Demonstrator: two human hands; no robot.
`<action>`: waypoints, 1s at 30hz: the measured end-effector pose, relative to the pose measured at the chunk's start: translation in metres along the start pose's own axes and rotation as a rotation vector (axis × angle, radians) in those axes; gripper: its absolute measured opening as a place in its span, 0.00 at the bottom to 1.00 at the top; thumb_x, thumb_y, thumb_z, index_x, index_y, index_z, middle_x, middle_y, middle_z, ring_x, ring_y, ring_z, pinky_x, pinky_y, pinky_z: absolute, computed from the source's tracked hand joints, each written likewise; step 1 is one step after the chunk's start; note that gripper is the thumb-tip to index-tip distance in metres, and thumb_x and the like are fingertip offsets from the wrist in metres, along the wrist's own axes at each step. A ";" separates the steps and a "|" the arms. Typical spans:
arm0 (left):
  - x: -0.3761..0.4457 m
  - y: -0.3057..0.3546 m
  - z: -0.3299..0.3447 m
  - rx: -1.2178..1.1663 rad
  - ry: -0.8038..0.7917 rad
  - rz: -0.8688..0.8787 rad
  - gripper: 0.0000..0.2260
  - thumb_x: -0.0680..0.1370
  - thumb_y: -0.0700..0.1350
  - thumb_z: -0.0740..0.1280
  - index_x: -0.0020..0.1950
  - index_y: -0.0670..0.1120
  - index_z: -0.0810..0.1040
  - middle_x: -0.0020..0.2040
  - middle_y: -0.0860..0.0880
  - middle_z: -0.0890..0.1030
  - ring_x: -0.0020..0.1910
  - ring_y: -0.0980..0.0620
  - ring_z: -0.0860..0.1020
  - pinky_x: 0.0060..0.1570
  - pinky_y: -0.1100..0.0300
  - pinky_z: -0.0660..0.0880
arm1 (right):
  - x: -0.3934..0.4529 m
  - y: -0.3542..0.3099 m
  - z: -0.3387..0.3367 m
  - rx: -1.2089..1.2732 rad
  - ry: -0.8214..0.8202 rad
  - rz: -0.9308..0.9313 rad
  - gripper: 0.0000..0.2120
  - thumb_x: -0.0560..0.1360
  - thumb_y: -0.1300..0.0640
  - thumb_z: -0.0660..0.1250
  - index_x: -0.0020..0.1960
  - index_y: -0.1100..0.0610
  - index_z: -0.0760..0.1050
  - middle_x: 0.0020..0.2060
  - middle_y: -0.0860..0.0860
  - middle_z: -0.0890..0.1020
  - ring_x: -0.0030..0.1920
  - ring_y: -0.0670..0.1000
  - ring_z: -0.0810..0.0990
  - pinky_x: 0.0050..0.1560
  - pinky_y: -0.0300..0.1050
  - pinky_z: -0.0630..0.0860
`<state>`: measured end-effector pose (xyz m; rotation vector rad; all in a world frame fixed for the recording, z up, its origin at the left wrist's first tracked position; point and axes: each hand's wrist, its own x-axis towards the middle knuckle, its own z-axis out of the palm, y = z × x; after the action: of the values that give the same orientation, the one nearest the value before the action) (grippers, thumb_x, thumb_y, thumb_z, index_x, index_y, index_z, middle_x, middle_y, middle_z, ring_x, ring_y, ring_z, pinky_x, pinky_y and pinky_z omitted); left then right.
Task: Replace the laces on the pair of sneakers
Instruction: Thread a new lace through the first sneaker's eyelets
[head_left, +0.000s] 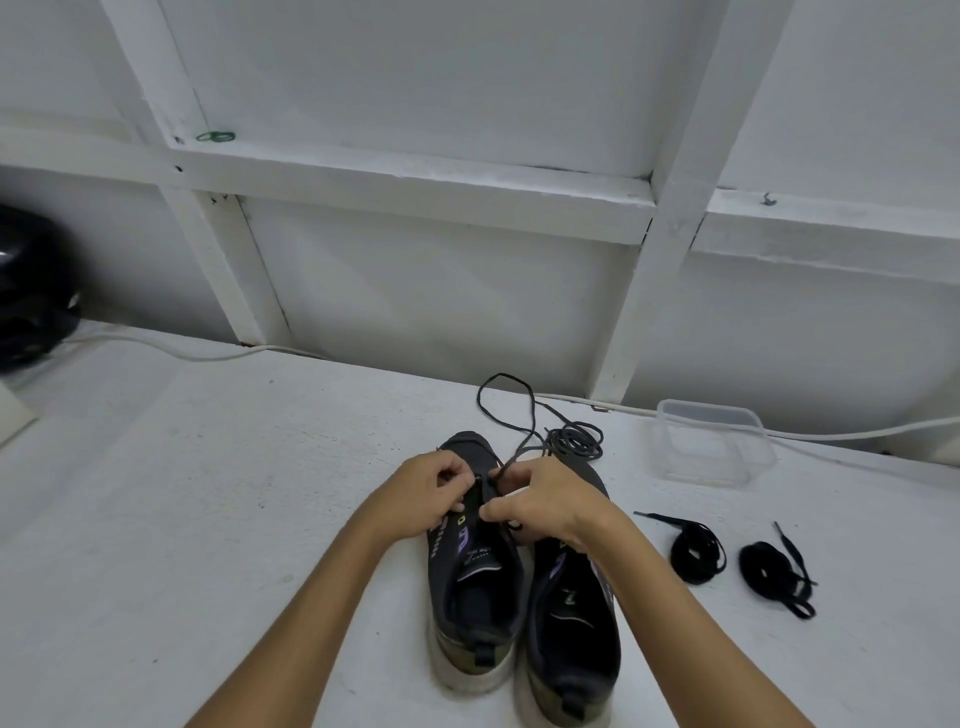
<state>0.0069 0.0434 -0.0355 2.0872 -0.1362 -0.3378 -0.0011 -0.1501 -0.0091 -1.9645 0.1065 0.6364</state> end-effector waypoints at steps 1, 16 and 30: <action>-0.001 -0.003 -0.002 -0.136 -0.003 -0.023 0.05 0.82 0.45 0.66 0.50 0.46 0.80 0.42 0.49 0.82 0.43 0.54 0.84 0.48 0.62 0.80 | 0.000 0.001 0.001 -0.011 0.005 0.017 0.14 0.61 0.52 0.78 0.46 0.51 0.83 0.41 0.49 0.85 0.37 0.48 0.84 0.47 0.54 0.85; -0.011 -0.006 0.007 -0.504 0.227 -0.006 0.08 0.84 0.45 0.62 0.47 0.46 0.77 0.37 0.56 0.79 0.41 0.57 0.79 0.47 0.61 0.80 | -0.008 -0.005 0.014 -0.282 0.066 0.172 0.15 0.66 0.38 0.68 0.38 0.50 0.76 0.30 0.47 0.79 0.31 0.51 0.83 0.38 0.42 0.78; -0.011 0.009 -0.016 -0.015 0.235 0.048 0.05 0.82 0.49 0.64 0.48 0.55 0.78 0.39 0.56 0.82 0.39 0.62 0.78 0.42 0.67 0.71 | 0.023 -0.015 0.019 -0.286 0.225 -0.338 0.02 0.75 0.50 0.73 0.46 0.46 0.85 0.37 0.39 0.84 0.39 0.34 0.78 0.38 0.26 0.70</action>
<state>0.0014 0.0542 -0.0180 2.0882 -0.0432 -0.0630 0.0167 -0.1226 -0.0147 -2.2578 -0.1852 0.2160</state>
